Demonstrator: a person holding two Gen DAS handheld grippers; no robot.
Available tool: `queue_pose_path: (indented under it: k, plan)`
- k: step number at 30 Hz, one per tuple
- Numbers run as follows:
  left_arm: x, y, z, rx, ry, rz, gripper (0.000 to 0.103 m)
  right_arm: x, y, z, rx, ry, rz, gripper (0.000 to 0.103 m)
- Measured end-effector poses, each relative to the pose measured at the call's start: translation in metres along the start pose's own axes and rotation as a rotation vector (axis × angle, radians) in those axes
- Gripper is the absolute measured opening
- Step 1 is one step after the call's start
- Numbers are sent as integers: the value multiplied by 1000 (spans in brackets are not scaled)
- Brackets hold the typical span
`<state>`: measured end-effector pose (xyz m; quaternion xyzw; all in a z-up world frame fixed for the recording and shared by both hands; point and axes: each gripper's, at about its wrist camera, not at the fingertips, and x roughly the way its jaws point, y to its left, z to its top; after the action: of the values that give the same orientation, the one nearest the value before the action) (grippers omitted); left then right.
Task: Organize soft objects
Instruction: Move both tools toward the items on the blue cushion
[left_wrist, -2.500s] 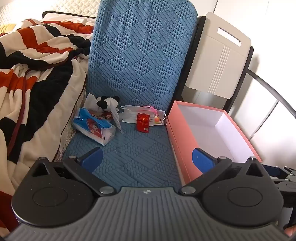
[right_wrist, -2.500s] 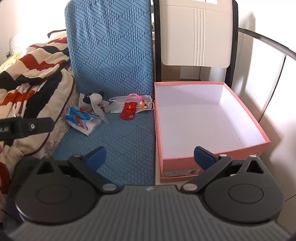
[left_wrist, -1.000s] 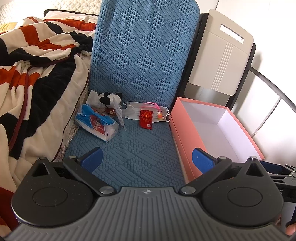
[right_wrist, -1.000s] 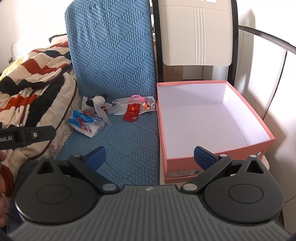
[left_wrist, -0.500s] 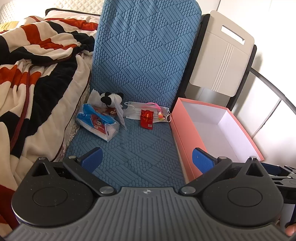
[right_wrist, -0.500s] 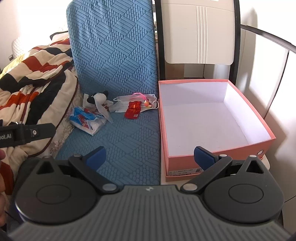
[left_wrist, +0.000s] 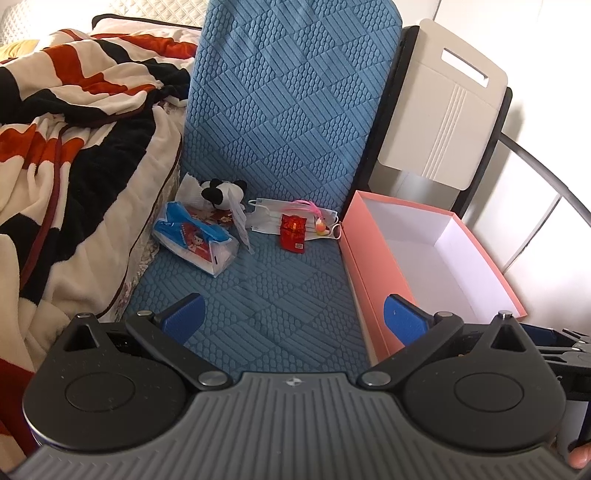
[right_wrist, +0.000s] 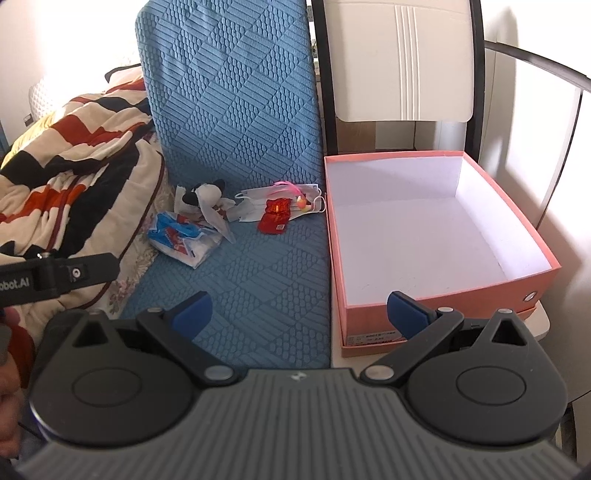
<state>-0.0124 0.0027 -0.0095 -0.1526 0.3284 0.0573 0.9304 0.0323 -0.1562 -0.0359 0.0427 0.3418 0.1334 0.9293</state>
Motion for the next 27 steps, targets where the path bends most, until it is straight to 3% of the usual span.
queue_pose_path:
  k: [27]
  plan:
    - [47, 37, 1, -33, 45, 47, 103, 47, 2, -4, 5, 58, 18, 103]
